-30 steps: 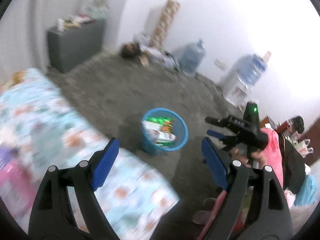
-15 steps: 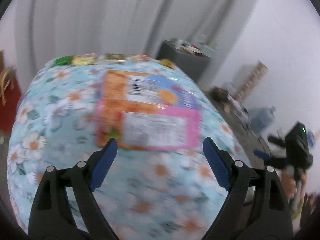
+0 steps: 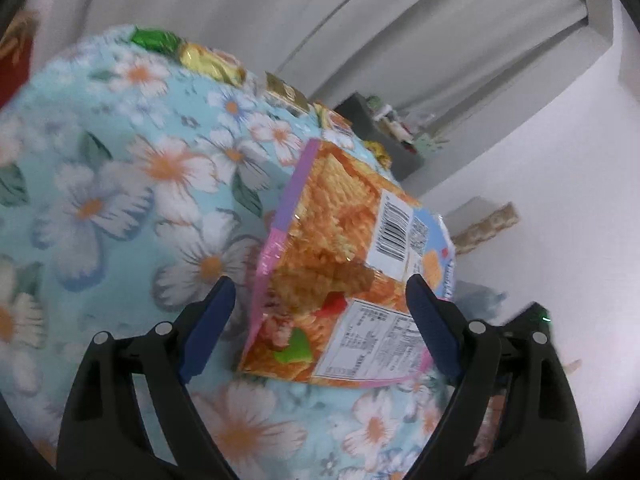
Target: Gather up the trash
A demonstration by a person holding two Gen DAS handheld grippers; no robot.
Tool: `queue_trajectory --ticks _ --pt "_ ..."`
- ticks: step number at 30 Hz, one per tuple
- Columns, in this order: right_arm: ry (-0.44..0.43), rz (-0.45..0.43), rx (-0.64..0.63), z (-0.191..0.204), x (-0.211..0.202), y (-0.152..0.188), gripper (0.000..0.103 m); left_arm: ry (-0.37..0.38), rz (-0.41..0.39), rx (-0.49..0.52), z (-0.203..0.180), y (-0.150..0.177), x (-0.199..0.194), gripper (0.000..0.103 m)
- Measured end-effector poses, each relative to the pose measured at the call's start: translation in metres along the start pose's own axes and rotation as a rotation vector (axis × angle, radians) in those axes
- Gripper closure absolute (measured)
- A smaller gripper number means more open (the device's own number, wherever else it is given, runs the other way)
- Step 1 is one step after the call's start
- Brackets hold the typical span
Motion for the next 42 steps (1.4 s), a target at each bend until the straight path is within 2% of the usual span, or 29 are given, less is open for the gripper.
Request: queue_trajectory --ticks 3,6,9,12,15,20,24,26,29,31,36,39,41,42 --pt "-0.004 0.023 -0.056 0.008 0.004 0.007 0.024 0.052 0.054 -0.011 -0.004 0.013 0.003 0.032" --pt "-0.018 0.053 -0.079 0.012 -0.002 0.016 0.024 0.083 0.076 0.012 -0.014 0.027 -0.007 0.034" --pt "-0.002 0.069 -0.112 0.009 -0.02 0.024 0.024 0.092 0.101 0.038 -0.022 0.04 -0.02 0.038" --pt "0.004 0.063 -0.128 0.007 -0.035 0.026 0.024 0.144 0.141 0.046 -0.039 0.057 -0.035 0.039" --pt "0.028 0.022 -0.143 0.0 -0.056 0.02 0.024 0.177 0.178 0.081 -0.06 0.081 -0.048 0.039" --pt "0.084 -0.08 -0.131 -0.012 -0.079 -0.004 0.024 0.278 0.298 0.116 -0.102 0.134 -0.066 0.039" --pt "0.19 -0.165 -0.147 -0.029 -0.1 -0.019 0.024 0.292 0.39 0.145 -0.119 0.17 -0.068 0.036" --pt "0.188 -0.169 -0.134 -0.034 -0.107 -0.019 0.024 0.292 0.412 0.137 -0.122 0.18 -0.073 0.035" --pt "0.169 -0.139 -0.137 -0.041 -0.128 -0.002 0.024 0.302 0.434 0.134 -0.122 0.184 -0.075 0.029" --pt "0.163 -0.085 -0.136 -0.049 -0.136 0.019 0.024 0.315 0.458 0.117 -0.117 0.184 -0.074 0.029" --pt "0.083 0.072 -0.082 -0.048 -0.129 0.084 0.024 0.316 0.477 0.052 -0.101 0.189 -0.08 0.028" --pt "0.012 0.123 -0.09 -0.031 -0.123 0.116 0.025 0.331 0.461 0.027 -0.096 0.186 -0.086 0.028" --pt "0.0 0.14 -0.076 -0.027 -0.117 0.126 0.026 0.332 0.449 0.004 -0.09 0.184 -0.09 0.028" --pt "0.014 0.147 -0.066 -0.029 -0.106 0.13 0.03 0.329 0.443 -0.007 -0.086 0.183 -0.092 0.028"
Point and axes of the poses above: each gripper's, at about its wrist camera, not at the fingertips, and x roughly the way its jaws point, z to its left, y to its underside, the point moved 8 cm from there along x, roughly the way its jaws point, and after that the axes turned 12 degrees about -z, right-handed, at the moved point
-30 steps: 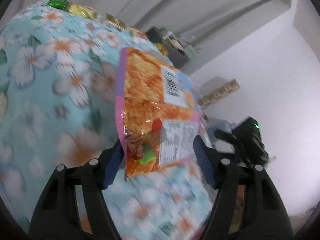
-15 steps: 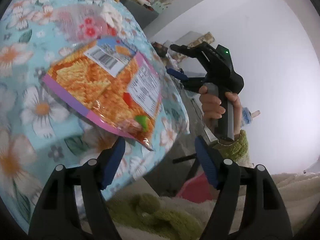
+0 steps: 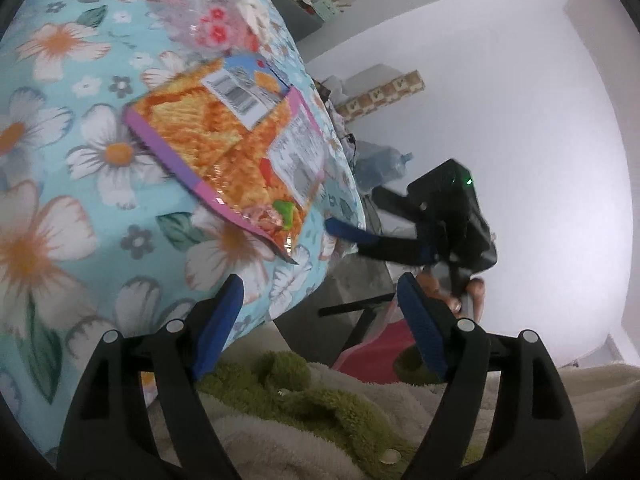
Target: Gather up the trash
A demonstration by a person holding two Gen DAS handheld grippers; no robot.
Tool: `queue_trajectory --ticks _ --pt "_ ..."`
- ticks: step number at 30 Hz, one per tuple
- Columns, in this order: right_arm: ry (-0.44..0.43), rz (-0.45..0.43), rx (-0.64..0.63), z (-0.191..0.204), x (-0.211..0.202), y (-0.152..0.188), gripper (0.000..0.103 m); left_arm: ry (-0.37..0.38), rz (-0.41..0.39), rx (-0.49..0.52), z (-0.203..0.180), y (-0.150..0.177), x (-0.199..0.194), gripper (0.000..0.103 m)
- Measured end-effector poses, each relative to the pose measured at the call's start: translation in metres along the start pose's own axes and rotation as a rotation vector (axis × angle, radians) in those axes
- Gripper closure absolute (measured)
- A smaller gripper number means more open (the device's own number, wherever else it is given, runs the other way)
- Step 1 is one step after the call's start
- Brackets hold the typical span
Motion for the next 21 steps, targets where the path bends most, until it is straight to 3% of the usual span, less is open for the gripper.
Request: queue_trajectory --ticks 4,7,9,12,16,21 --pt "0.022 -0.026 0.009 0.003 0.021 -0.004 0.041 0.005 -0.048 -0.016 0.004 0.0 -0.022 0.028" --pt "0.038 -0.06 0.011 0.003 0.026 -0.009 0.06 0.024 -0.095 -0.035 0.005 -0.006 -0.041 0.028" --pt "0.035 -0.06 0.024 0.002 0.029 -0.008 0.08 0.034 -0.134 -0.035 0.005 -0.016 -0.052 0.028" --pt "0.039 -0.055 -0.009 0.004 0.026 -0.007 0.09 0.031 -0.202 -0.032 0.007 -0.039 -0.062 0.028" --pt "0.094 -0.076 -0.097 0.0 0.001 -0.01 0.092 -0.016 -0.277 -0.017 0.008 -0.072 -0.055 0.028" --pt "0.071 -0.074 -0.019 -0.031 -0.024 -0.025 0.092 -0.087 -0.337 -0.053 0.02 -0.112 -0.035 0.028"
Point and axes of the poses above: each gripper's, at about its wrist camera, not at the fingertips, and x roughly the way its jaws point, z to its left, y to its underside, the point moved 8 cm from there along x, roughly the way its jaws point, and after that the axes turned 12 degrees about -z, right-handed, at the moved point
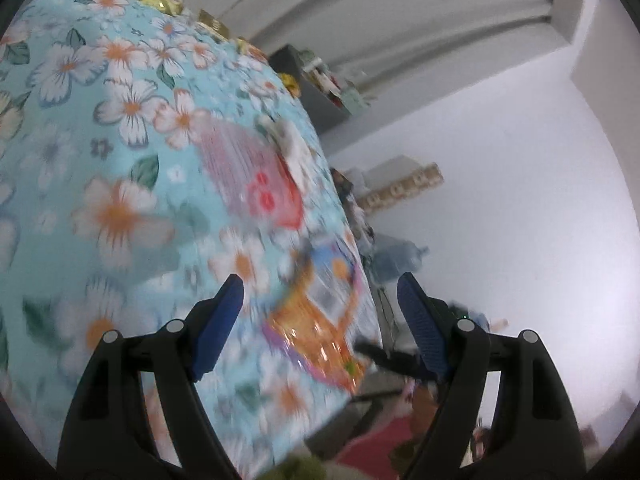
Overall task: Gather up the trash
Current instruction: 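Grasp the pink-orange snack bag edge with the right gripper while the left grasps a clear plastic wrapper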
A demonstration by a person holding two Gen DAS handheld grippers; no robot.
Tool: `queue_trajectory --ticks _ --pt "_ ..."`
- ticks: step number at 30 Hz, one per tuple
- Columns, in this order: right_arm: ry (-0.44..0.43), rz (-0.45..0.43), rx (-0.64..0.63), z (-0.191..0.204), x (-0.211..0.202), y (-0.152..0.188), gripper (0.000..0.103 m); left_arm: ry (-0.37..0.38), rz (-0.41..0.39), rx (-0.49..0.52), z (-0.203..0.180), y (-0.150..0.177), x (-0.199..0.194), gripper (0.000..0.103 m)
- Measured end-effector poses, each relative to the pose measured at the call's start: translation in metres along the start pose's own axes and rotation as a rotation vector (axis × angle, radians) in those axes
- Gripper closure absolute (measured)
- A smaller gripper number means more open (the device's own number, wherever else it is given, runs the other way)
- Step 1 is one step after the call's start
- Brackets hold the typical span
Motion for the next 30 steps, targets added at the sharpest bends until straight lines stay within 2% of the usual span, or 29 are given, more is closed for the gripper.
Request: queue_trajectory --ticks 6,9,11,13,16,19,21,22,24,26,30 --pt "-0.037 -0.003 0.045 -0.016 0.007 -0.005 0.091 -0.122 -0.016 -0.051 0.023 -0.035 0.045 0.028" --pt "-0.058 -0.003 0.051 -0.018 0.009 -0.005 0.091 -0.26 -0.017 -0.059 0.043 -0.042 0.063 0.028" --pt "-0.074 -0.002 0.066 -0.022 0.008 -0.005 0.091 -0.329 -0.002 -0.034 0.049 -0.04 0.077 0.029" --pt "-0.085 -0.002 0.072 -0.025 0.008 -0.004 0.091 -0.388 0.006 0.041 0.05 -0.035 0.089 0.03" --pt "-0.097 -0.001 0.078 -0.027 0.007 -0.003 0.091 -0.471 -0.014 0.193 0.045 -0.031 0.098 0.038" --pt "-0.101 -0.001 0.075 -0.028 0.005 -0.003 0.091 -0.53 -0.04 0.222 0.049 -0.032 0.095 0.057" --pt "-0.104 -0.001 0.072 -0.029 0.004 -0.003 0.09 -0.554 -0.048 0.225 0.052 -0.033 0.091 0.076" --pt "-0.107 -0.002 0.073 -0.029 0.003 -0.003 0.09 -0.555 -0.049 0.222 0.054 -0.034 0.09 0.08" --pt "-0.122 -0.005 0.085 -0.029 0.002 -0.003 0.087 -0.551 -0.047 0.2 0.057 -0.035 0.087 0.097" --pt "-0.137 -0.01 0.103 -0.028 0.0 -0.003 0.083 -0.526 -0.054 0.167 0.058 -0.035 0.083 0.103" --pt "-0.167 -0.024 0.121 -0.027 -0.005 -0.004 0.069 -0.473 -0.083 0.138 0.05 -0.036 0.067 0.103"
Point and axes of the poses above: each gripper's, at about its wrist camera, not at the fingertips, and x roughly the way its jaws point, z to its left, y to its underside, the point moved 8 cm from there along x, roughly the way its jaws point, and after that the axes turned 12 degrees about -z, right-handed, at the moved point
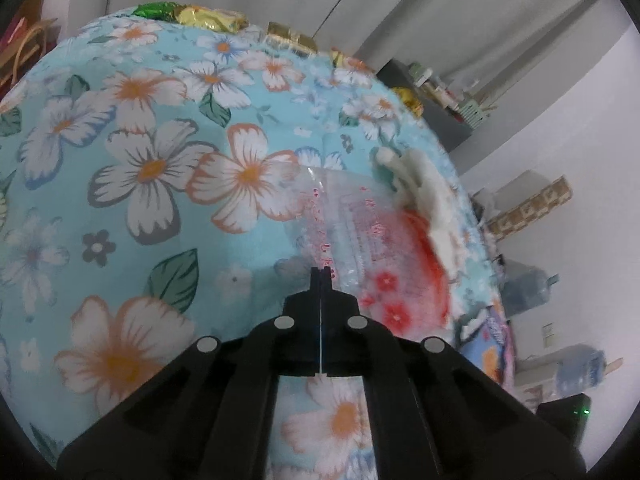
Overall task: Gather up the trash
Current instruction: 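Grasp the pink-orange snack bag edge with the right gripper while the left grasps a clear plastic wrapper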
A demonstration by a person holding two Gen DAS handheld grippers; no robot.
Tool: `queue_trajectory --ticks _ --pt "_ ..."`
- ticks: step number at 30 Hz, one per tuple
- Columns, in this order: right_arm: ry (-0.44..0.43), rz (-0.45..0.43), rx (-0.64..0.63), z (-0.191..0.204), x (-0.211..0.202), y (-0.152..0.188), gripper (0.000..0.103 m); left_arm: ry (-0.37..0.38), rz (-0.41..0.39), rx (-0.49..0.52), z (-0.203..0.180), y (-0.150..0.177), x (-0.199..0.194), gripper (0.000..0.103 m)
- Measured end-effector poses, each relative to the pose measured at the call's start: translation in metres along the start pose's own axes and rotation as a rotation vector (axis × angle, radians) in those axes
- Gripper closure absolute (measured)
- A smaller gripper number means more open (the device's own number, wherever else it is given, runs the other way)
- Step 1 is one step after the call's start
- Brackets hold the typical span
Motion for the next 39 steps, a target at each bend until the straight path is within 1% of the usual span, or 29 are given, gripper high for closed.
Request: queue_trajectory --ticks 2,5,6,9,11,14,15,16,17,18,22,26,28,31,33,34,35,36,37,39 --pt "0.005 -0.002 -0.006 0.002 -0.001 0.001 0.066 0.017 -0.023 0.009 -0.003 -0.001 -0.014 0.103" --pt "0.009 -0.002 -0.02 0.006 -0.001 0.001 0.06 0.03 -0.053 0.084 -0.005 -0.003 -0.049 0.103" --pt "0.011 -0.001 -0.023 0.006 -0.001 0.001 0.06 0.032 -0.055 0.103 -0.004 -0.003 -0.058 0.103" --pt "0.012 -0.001 -0.03 0.009 0.001 0.002 0.057 0.044 -0.025 0.154 0.001 0.003 -0.087 0.103" --pt "0.012 0.0 -0.034 0.01 0.002 0.002 0.056 0.062 -0.012 0.161 0.005 0.008 -0.104 0.103" --pt "0.014 0.004 -0.036 0.012 0.003 0.001 0.055 0.13 -0.012 0.126 0.006 0.013 -0.121 0.103" --pt "0.016 0.005 -0.035 0.012 0.003 0.001 0.055 0.17 -0.006 0.092 0.006 0.014 -0.123 0.099" --pt "0.017 0.006 -0.037 0.012 0.004 0.001 0.055 0.194 -0.002 0.069 0.007 0.016 -0.123 0.096" --pt "0.02 0.006 -0.038 0.012 0.005 0.001 0.055 0.207 0.0 0.047 0.008 0.017 -0.12 0.089" --pt "0.023 0.006 -0.038 0.013 0.007 0.0 0.055 0.211 0.002 0.031 0.009 0.018 -0.117 0.083" --pt "0.034 0.009 -0.046 0.014 0.009 0.0 0.055 0.228 0.03 -0.019 0.008 0.026 -0.1 0.08" --pt "0.029 0.008 -0.042 0.014 0.011 -0.002 0.054 0.223 0.025 -0.013 0.003 0.029 -0.092 0.065" --pt "0.016 0.006 -0.031 0.015 0.011 -0.003 0.051 0.218 0.024 -0.012 0.003 0.029 -0.088 0.062" --pt "0.0 -0.006 -0.02 0.018 0.013 -0.006 0.047 0.197 0.027 -0.005 0.004 0.029 -0.081 0.062" --pt "-0.002 -0.018 -0.011 0.018 0.014 -0.007 0.047 0.185 0.027 -0.003 0.006 0.029 -0.077 0.065" --pt "-0.005 -0.025 -0.008 0.019 0.015 -0.008 0.047 0.176 0.032 -0.004 0.008 0.03 -0.074 0.068" --pt "-0.005 -0.03 -0.007 0.019 0.015 -0.008 0.047 0.169 0.037 -0.008 0.01 0.03 -0.071 0.08" --pt "-0.002 -0.038 -0.004 0.019 0.016 -0.009 0.047 0.162 0.046 -0.011 0.012 0.031 -0.068 0.087" --pt "0.001 -0.05 0.003 0.018 0.017 -0.01 0.047 0.157 0.047 -0.012 0.013 0.032 -0.067 0.088" --pt "0.009 -0.065 0.008 0.017 0.018 -0.011 0.047 0.149 0.042 -0.011 0.015 0.032 -0.066 0.095"
Point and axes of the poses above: each gripper's, at about its wrist camera, not at the fingertips, and x roughly the way its jaws point, z to its left, y to its underside, the point moved 8 cm from there along x, roughly the way its jaws point, and after that the axes turned 12 degrees about -z, right-handed, at the moved point
